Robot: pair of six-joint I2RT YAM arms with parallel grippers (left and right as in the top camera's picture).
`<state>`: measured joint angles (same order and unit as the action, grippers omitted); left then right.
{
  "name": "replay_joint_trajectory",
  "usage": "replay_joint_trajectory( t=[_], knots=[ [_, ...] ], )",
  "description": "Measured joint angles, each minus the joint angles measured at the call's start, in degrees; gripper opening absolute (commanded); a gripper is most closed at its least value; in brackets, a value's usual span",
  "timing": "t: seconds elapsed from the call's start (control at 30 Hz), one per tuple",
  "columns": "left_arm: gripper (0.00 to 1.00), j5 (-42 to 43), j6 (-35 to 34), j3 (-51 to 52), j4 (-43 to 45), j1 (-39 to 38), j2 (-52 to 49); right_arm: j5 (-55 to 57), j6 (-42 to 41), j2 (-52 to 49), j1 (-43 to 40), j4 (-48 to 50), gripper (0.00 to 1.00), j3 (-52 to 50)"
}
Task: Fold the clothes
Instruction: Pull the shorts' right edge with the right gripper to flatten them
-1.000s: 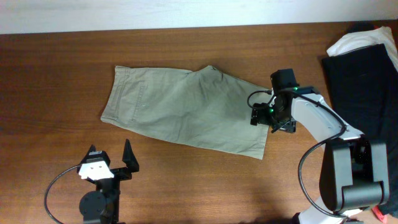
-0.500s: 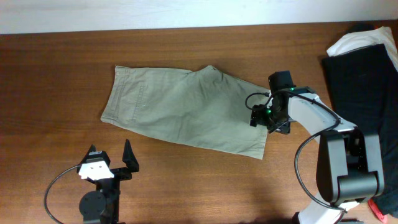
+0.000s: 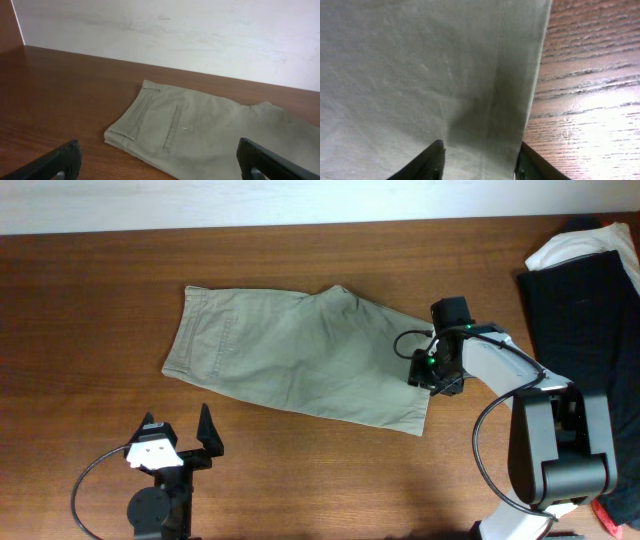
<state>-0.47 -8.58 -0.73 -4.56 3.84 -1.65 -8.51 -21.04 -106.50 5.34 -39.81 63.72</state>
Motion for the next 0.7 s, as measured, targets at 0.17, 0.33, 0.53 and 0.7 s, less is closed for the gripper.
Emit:
replay_joint_trajectory(
  t=[0.17, 0.33, 0.53, 0.7],
  knots=[
    [0.99, 0.0, 0.0, 0.0, 0.0, 0.0, 0.0, 0.0, -0.76, -0.28, 0.0, 0.02, 0.04, 0.0],
    [0.99, 0.0, 0.0, 0.0, 0.0, 0.0, 0.0, 1.6, -2.64, -0.39, -0.02, 1.11, 0.04, -0.02],
    [0.99, 0.0, 0.02, 0.0, 0.0, 0.0, 0.0, 2.71, -0.63, -0.72, -3.76, 2.12, 0.04, 7.23],
    [0.99, 0.0, 0.0, 0.0, 0.0, 0.0, 0.0, 3.13, 3.89, -0.72, -3.23, 9.29, 0.04, 11.28]
  ],
)
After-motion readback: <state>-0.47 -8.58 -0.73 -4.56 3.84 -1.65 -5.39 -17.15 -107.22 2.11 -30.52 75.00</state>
